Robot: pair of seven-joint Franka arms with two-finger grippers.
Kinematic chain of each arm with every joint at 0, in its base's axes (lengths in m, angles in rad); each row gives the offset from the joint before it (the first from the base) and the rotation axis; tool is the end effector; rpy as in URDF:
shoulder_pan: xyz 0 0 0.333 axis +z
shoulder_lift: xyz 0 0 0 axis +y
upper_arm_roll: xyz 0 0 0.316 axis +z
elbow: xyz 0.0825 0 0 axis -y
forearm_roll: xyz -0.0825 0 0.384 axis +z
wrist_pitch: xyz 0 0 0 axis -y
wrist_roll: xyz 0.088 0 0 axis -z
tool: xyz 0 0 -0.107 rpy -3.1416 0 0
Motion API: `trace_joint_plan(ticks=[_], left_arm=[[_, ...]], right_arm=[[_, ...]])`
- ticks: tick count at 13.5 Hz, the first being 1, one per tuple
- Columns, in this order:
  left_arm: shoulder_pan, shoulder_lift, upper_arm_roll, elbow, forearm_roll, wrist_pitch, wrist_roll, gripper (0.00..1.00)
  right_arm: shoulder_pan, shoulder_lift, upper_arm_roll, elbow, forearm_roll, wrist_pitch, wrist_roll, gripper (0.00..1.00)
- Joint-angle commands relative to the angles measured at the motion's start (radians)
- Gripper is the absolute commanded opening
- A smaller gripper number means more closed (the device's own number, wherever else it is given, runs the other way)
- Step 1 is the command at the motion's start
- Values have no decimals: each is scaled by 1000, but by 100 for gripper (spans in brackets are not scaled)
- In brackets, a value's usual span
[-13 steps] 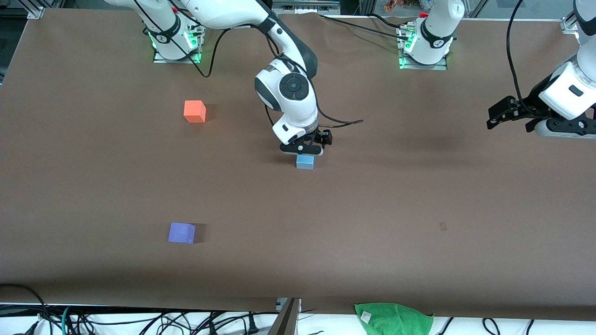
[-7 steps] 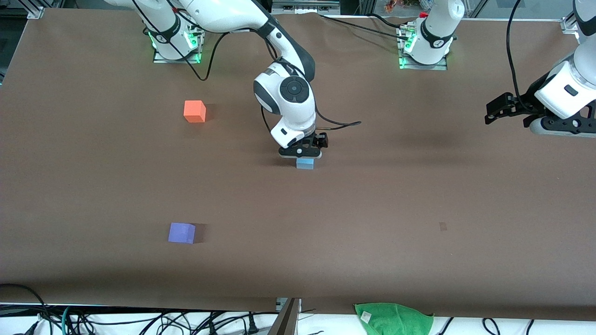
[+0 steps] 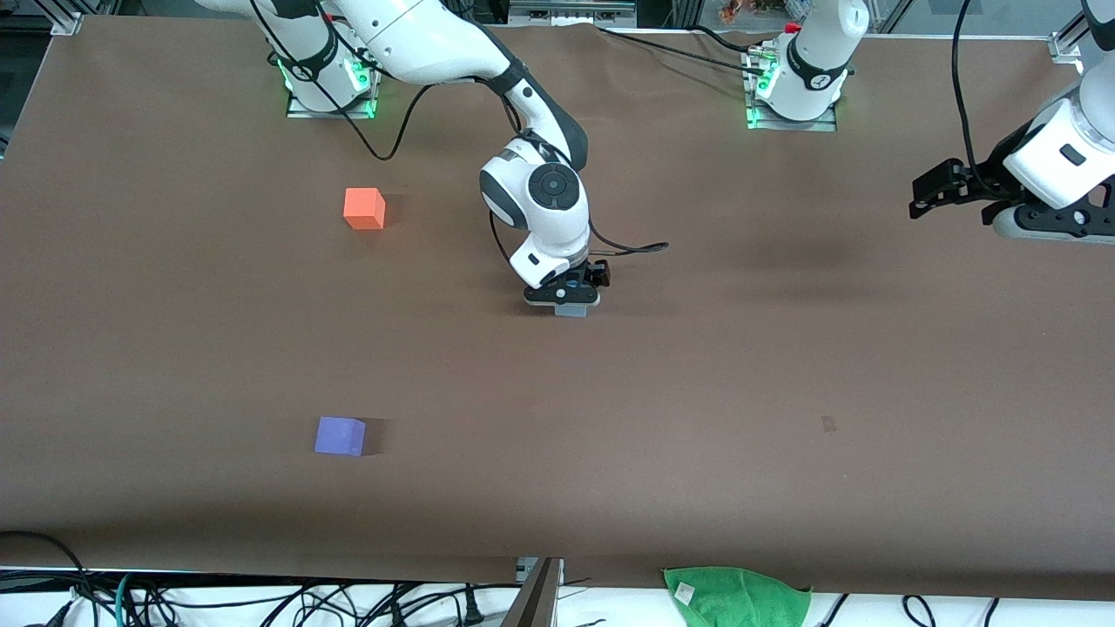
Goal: Place blue block between orange and purple blocks
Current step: 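Reach the right gripper to the blue cube and grasp it, then carry the blue cube with the right gripper toward the orange cube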
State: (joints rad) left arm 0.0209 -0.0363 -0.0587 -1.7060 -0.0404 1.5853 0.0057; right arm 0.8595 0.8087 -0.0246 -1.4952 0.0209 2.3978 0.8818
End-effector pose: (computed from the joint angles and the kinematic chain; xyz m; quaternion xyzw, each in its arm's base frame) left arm 0.5394 -0.0252 0.5820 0.9987 -0.0205 -0.0425 0.0184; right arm 0.4834 0.5387 0.1977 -0.9985 0.0265 -0.0317 0.0348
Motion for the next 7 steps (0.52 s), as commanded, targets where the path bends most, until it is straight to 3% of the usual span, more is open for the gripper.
trace_joint_plan(ticks=[1, 5, 7], left_arm=[[4, -11, -15, 9, 17, -15, 11, 100], [5, -16, -10, 9, 16, -36, 11, 100], [5, -16, -13, 9, 16, -36, 11, 100]], right_arm=[[6, -2, -1, 9, -4, 6, 12, 61], [-32, -12, -3, 10, -1, -6, -12, 0], [-83, -46, -5, 15, -1, -79, -53, 0]])
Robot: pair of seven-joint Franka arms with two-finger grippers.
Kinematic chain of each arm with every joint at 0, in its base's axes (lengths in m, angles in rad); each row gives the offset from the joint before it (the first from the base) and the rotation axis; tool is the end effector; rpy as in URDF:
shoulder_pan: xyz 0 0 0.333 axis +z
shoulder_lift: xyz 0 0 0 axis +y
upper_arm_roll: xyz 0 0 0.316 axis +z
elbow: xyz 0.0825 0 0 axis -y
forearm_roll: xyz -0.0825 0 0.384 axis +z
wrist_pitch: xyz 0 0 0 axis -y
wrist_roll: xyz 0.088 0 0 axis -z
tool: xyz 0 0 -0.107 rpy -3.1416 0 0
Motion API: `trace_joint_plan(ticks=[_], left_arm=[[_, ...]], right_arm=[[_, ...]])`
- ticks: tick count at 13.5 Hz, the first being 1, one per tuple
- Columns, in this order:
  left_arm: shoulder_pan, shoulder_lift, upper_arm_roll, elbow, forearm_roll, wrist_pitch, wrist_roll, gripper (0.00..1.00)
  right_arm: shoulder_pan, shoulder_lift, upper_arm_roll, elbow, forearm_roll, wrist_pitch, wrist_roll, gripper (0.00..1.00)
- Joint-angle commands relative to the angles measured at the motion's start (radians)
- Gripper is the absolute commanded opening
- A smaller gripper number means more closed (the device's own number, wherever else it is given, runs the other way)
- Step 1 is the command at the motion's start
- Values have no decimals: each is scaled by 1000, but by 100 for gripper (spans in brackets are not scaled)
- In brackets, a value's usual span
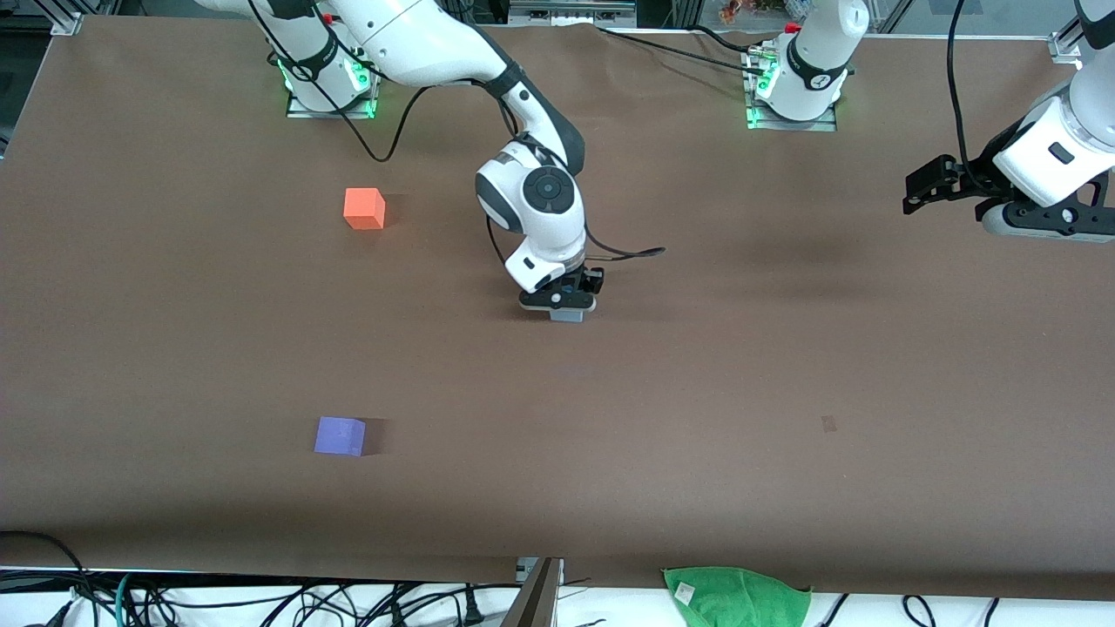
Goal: Place blue block between orange and purple blocks
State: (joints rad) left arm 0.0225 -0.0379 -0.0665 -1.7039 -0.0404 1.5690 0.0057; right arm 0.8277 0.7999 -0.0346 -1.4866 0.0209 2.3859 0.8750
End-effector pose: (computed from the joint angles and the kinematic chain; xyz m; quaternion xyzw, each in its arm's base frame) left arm 0.5371 -0.0286 0.5825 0.9984 -0.0238 -0.0489 0.0180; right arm 0.5062 0.5208 0.2068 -0.9978 0.0423 -0.0370 0.0339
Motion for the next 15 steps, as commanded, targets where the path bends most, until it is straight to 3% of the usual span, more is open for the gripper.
trace_joint_plan(ticks=[1, 3, 6, 11, 15], left_arm=[[4, -16, -9, 7, 16, -20, 11, 100], [4, -16, -10, 7, 16, -21, 11, 100], [4, -17, -10, 6, 16, -26, 11, 100], [2, -19, -12, 7, 16, -29, 11, 100], [4, -19, -9, 7, 16, -32, 11, 100]], right_arm=[[-93, -69, 5, 6, 1, -126, -115, 0], [-181, -122, -8, -4, 4, -250, -264, 0], [-318, -201, -21, -113, 4, -278, -501, 0], [-473, -359, -54, -476, 5, -84, -714, 0], [-503, -361, -54, -584, 13, 51, -709, 0]])
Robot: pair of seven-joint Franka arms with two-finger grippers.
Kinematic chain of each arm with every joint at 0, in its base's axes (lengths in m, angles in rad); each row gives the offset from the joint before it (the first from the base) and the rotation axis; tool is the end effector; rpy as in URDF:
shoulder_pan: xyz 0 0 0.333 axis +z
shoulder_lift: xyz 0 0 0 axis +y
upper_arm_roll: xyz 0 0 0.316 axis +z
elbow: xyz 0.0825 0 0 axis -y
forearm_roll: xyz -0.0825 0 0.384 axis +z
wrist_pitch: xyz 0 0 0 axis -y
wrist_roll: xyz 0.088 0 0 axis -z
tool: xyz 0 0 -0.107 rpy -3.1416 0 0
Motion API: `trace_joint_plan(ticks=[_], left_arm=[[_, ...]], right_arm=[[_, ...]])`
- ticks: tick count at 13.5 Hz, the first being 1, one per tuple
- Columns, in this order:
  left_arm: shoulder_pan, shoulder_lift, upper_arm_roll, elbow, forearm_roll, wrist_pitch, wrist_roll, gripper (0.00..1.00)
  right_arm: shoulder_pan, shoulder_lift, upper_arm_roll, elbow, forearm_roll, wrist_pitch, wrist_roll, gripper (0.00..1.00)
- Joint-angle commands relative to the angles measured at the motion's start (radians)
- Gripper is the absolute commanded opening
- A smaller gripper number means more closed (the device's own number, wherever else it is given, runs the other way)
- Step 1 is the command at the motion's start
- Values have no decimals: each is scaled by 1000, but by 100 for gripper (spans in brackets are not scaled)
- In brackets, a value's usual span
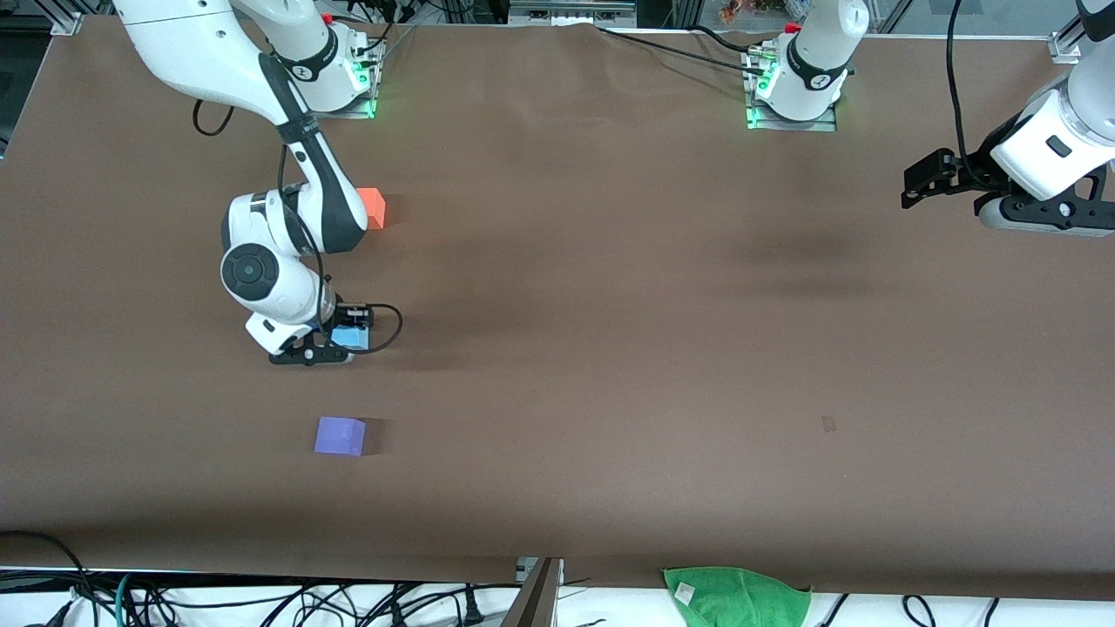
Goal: Place blue block between orange and purple blocks
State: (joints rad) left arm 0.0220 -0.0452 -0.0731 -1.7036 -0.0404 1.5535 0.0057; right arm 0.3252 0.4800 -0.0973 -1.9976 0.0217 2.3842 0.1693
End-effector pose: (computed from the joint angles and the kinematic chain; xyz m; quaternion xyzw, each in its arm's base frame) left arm 0.5333 -0.0325 0.5854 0.9981 -0.0275 -0.0529 0.0173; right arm 0.5829 0.1365 0.2102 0.9985 0.0255 -0.0415 0.0242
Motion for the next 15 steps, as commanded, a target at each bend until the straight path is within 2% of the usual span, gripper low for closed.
trace_joint_plan(ticks=[1, 7, 8, 9, 10, 11, 15], left_arm=[[6, -10, 1, 7, 16, -16, 11, 100], [6, -12, -5, 7, 16, -18, 11, 100], [6, -10, -5, 7, 16, -18, 11, 100], [6, -10, -5, 7, 16, -16, 11, 100], [6, -10, -5, 7, 16, -16, 13, 100], [4, -10, -5, 7, 16, -16, 13, 100], [4, -10, -5, 7, 16, -15, 13, 100]], right_arm=[[-2, -41, 8, -90, 12, 76, -2, 0], [0, -49, 21, -95, 20, 78, 99, 0], [0, -46, 19, -96, 20, 78, 99, 1], [0, -43, 19, -96, 20, 81, 99, 8], [0, -43, 19, -96, 20, 81, 99, 49], [0, -47, 19, -92, 20, 78, 99, 99], [8, -115, 18, 12, 18, 31, 85, 100]])
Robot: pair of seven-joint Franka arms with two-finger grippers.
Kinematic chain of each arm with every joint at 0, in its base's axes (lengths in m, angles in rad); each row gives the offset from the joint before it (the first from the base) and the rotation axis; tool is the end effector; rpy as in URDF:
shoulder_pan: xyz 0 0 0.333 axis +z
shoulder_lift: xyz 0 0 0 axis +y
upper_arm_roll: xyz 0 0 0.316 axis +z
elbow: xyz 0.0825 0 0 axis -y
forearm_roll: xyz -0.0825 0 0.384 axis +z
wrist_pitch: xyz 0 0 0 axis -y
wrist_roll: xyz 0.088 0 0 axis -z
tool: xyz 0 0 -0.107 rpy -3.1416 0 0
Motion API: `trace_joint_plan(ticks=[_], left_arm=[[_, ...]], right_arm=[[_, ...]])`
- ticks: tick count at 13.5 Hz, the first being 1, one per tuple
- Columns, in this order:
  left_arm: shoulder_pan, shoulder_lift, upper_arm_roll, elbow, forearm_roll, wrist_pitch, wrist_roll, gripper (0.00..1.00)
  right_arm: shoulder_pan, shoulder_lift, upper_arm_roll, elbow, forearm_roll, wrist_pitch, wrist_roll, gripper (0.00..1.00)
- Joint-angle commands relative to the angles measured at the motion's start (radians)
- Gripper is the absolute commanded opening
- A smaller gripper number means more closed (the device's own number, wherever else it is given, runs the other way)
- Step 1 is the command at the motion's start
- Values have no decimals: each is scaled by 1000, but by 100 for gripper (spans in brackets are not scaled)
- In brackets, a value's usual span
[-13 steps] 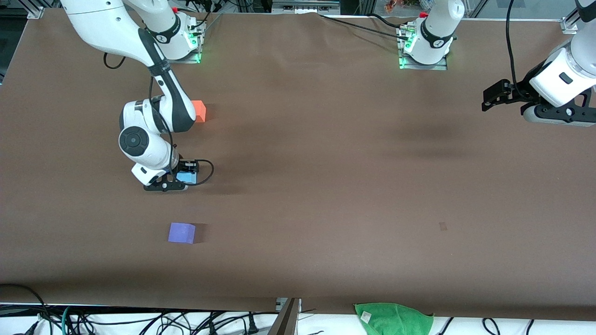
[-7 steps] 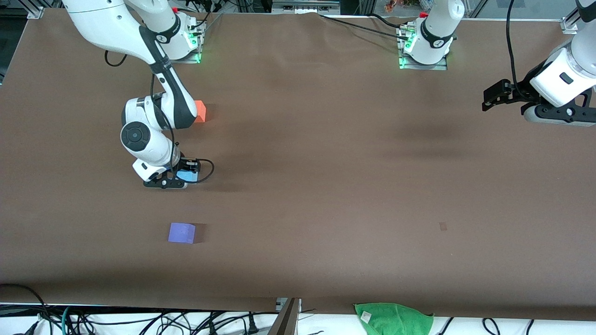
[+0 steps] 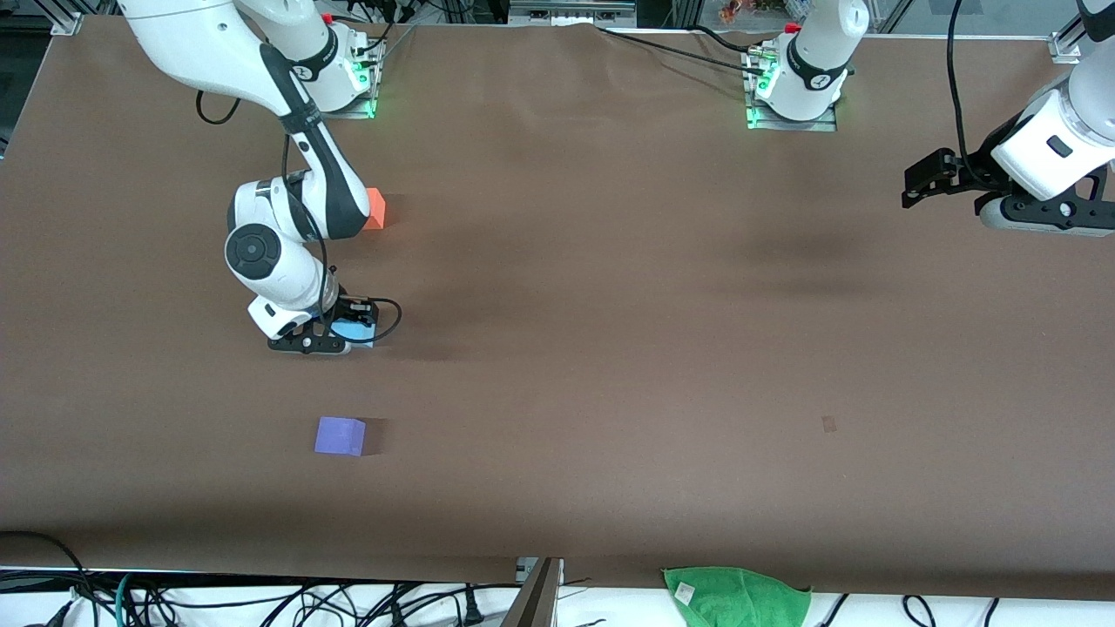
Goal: Place blue block between orange and purple blocks
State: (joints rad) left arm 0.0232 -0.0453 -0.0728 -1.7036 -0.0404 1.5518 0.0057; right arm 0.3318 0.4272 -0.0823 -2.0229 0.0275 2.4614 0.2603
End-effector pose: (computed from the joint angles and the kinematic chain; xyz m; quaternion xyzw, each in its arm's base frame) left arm 0.5331 -0.0316 0.5853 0.9980 -0.0268 -0.0537 0.0174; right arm 0.5848 0.1502 0.2381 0.9999 -0.0122 0.0084 0.0064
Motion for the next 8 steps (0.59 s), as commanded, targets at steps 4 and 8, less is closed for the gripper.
trace_joint_plan(ticks=[4, 8], left_arm=[[3, -10, -5, 7, 16, -13, 14, 100], [4, -10, -4, 7, 16, -13, 14, 100]], right_arm=[[-5, -90, -20, 226, 14, -263, -4, 100], [-5, -126, -48, 472, 14, -617, -3, 100]])
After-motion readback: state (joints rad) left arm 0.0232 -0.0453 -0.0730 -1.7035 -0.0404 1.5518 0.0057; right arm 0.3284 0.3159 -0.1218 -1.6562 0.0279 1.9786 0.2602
